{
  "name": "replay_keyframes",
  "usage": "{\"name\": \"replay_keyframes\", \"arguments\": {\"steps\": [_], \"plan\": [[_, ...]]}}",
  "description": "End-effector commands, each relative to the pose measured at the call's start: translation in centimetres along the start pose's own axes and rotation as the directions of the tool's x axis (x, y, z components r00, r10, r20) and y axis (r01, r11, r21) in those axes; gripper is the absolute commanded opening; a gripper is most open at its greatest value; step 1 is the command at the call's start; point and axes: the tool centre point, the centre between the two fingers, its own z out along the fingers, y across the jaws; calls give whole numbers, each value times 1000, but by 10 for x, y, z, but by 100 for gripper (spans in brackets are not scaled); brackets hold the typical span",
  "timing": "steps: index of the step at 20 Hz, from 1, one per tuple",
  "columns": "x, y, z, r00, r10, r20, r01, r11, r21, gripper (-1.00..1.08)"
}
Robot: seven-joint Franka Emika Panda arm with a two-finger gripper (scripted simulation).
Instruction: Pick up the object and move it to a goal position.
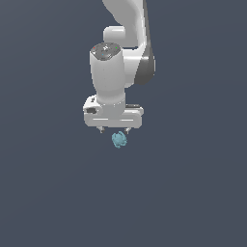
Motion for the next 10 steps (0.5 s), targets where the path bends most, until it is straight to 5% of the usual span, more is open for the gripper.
{"name": "replay_keyframes", "arguments": {"steps": [1, 10], "plan": [[0, 0, 0, 1000, 0, 0, 0, 1000, 0, 100], [-3, -19, -3, 999, -33, -5, 33, 999, 24, 100]]}}
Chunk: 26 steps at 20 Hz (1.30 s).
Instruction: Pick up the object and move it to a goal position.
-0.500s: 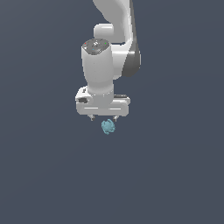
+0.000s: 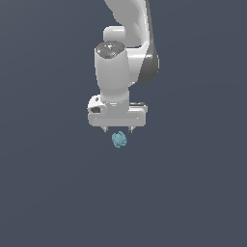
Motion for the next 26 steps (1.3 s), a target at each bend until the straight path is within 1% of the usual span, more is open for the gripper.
{"name": "replay_keyframes", "arguments": {"steps": [1, 8, 16, 20, 26], "plan": [[-1, -4, -1, 1000, -6, -1, 6, 1000, 6, 100], [-3, -3, 4, 1000, -24, 3, 24, 1000, 2, 100], [-16, 1, 29, 991, -131, 26, 132, 991, -8, 100], [-28, 4, 50, 974, -220, 47, 221, 975, -11, 100], [-50, 8, 82, 929, -361, 80, 362, 932, -6, 100]]}}
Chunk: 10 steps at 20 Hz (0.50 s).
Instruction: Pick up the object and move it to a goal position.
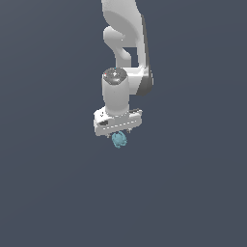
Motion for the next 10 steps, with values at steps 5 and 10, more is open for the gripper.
{"name": "replay_keyframes", "arguments": {"steps": [5, 10], "plan": [[-16, -4, 25, 993, -119, 24, 119, 993, 2, 100], [-22, -6, 34, 986, -162, 32, 162, 987, 4, 100]]}}
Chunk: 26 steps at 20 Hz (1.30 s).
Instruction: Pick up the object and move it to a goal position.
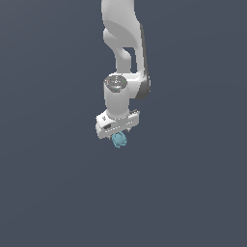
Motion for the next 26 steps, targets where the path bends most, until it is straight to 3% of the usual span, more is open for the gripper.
{"name": "replay_keyframes", "arguments": {"steps": [1, 22, 23, 26], "plan": [[-2, -1, 3, 1000, -17, 2, 17, 1000, 0, 100], [-3, -1, 54, 1000, -20, 3, 20, 1000, 0, 100], [-3, -1, 54, 1000, -20, 3, 20, 1000, 0, -100], [-3, -1, 54, 1000, -20, 3, 20, 1000, 0, -100]]}}
